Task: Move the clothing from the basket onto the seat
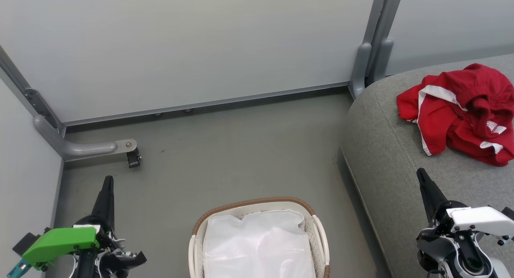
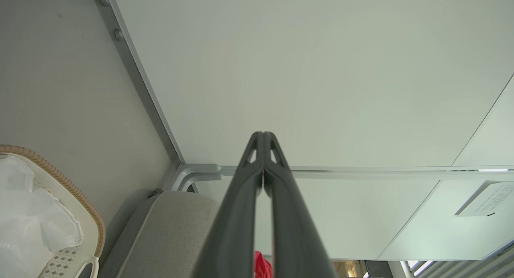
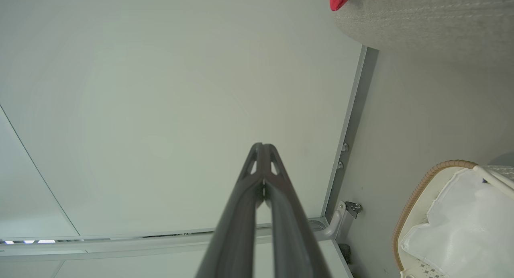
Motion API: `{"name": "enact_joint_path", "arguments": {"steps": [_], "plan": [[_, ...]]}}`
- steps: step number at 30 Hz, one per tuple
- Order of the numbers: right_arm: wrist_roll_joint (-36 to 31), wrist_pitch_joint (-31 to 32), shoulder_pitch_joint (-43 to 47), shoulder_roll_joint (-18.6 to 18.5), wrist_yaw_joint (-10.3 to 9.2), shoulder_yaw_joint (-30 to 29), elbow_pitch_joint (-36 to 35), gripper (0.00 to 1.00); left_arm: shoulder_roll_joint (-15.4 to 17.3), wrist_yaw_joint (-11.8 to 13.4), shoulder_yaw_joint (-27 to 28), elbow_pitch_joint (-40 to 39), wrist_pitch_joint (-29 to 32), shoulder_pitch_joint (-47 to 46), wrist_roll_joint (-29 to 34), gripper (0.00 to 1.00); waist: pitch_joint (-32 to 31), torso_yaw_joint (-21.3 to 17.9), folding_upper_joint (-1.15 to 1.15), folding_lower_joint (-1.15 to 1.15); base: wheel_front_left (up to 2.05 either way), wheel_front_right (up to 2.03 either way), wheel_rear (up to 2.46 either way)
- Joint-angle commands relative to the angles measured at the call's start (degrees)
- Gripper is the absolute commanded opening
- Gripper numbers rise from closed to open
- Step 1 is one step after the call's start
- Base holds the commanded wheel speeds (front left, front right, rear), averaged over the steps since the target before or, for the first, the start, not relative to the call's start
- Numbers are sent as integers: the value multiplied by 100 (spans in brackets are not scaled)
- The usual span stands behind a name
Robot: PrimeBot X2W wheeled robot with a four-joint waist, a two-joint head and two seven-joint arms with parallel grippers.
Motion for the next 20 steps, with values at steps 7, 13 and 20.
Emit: {"name": "enact_joint_path", "arguments": {"steps": [7,13,20], "plan": [[22,7,56,-32,0,-8,-19,0,40,-24,10,-11,24,-73,-18,0,0,0,0,0,0,0,0],[22,6,56,-32,0,-8,-19,0,40,-24,10,-12,24,-73,-19,0,0,0,0,0,0,0,0],[22,6,56,-32,0,-8,-19,0,40,-24,10,-11,24,-73,-19,0,0,0,0,0,0,0,0]]}}
